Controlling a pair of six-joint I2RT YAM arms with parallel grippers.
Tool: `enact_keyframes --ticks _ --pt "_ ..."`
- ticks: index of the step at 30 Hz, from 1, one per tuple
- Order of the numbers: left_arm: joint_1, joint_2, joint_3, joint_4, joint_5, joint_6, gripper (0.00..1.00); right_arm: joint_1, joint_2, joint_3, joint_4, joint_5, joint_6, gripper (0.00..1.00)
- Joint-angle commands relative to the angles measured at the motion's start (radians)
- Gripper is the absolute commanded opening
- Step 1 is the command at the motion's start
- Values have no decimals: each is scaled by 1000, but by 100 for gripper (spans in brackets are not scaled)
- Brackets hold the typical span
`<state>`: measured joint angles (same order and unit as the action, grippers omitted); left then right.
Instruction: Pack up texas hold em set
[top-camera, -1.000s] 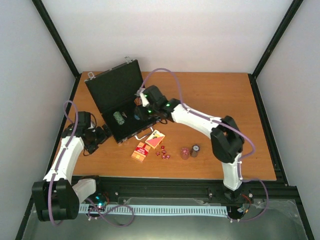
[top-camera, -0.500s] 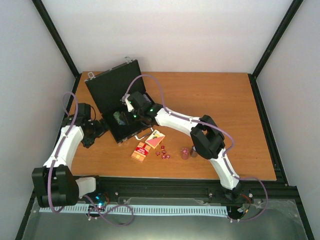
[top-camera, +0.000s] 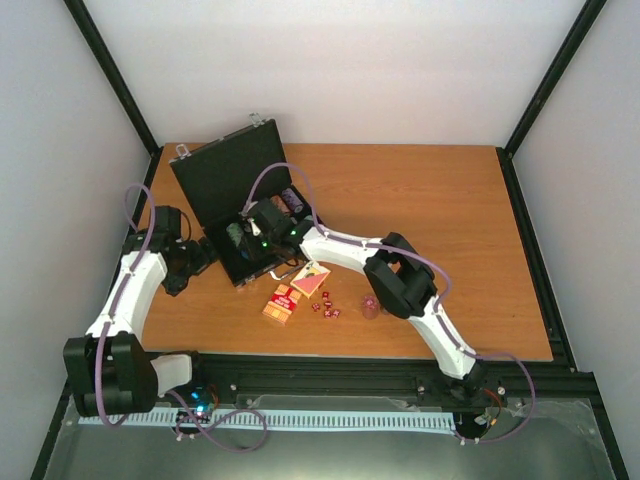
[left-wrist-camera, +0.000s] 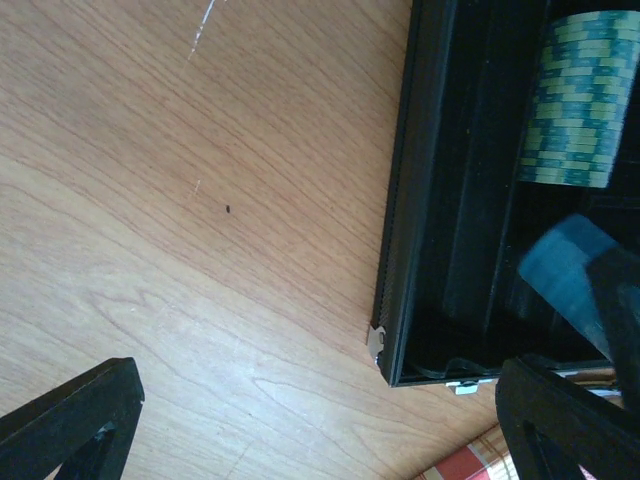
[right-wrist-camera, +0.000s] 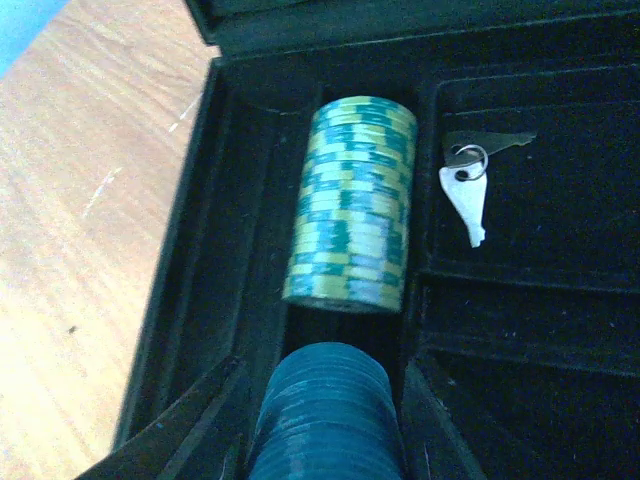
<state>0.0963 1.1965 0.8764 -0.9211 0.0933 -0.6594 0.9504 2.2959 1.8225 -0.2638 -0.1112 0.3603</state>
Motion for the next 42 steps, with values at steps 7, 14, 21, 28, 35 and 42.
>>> enact_keyframes --ticks 7,14,21,28,35,42 --pt "8 -32 10 7 31 26 100 8 65 -83 296 176 96 13" --pt "8 -52 -19 8 42 42 100 42 75 -142 394 304 123 28" --pt "8 -52 -13 10 46 63 100 66 104 -81 288 248 106 55" --pt "8 -55 -2 8 75 69 100 68 66 -35 176 258 71 76" --pt "8 -74 11 -13 82 72 100 71 -74 -48 8 323 25 100" --pt "8 -95 17 -6 107 76 100 26 -275 -172 -294 423 76 100"
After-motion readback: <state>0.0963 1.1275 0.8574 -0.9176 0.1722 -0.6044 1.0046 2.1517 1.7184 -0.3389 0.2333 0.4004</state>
